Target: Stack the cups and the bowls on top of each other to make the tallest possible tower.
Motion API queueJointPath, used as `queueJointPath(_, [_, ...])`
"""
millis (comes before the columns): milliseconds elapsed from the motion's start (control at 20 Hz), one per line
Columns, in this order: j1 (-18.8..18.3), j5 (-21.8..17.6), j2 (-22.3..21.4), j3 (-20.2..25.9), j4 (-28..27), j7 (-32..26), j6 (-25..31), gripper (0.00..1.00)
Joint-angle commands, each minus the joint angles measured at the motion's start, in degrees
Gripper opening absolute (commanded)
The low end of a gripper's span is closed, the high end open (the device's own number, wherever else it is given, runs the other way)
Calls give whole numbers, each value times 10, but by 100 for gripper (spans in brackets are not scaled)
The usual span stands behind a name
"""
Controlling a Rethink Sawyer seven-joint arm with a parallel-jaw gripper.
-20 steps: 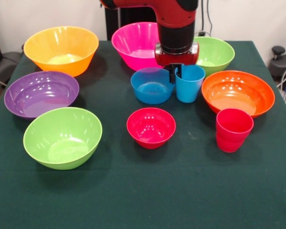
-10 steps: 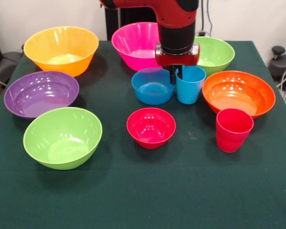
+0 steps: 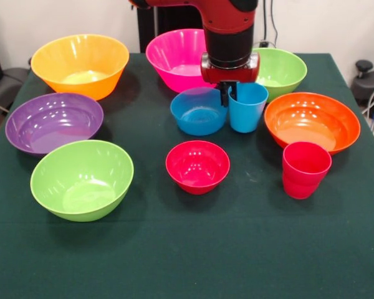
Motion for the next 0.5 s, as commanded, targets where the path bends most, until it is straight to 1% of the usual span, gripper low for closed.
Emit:
queueJointPath(50, [-4,20,0,46,-41,18,74,0])
queueJointPath(250, [-6,18,-6,47,-38,18,81,0])
queueJointPath(300, [-2,18,4,45,-52,18,87,0])
queueJointPath(500, [-1,20,0,45,-52,19,96,0])
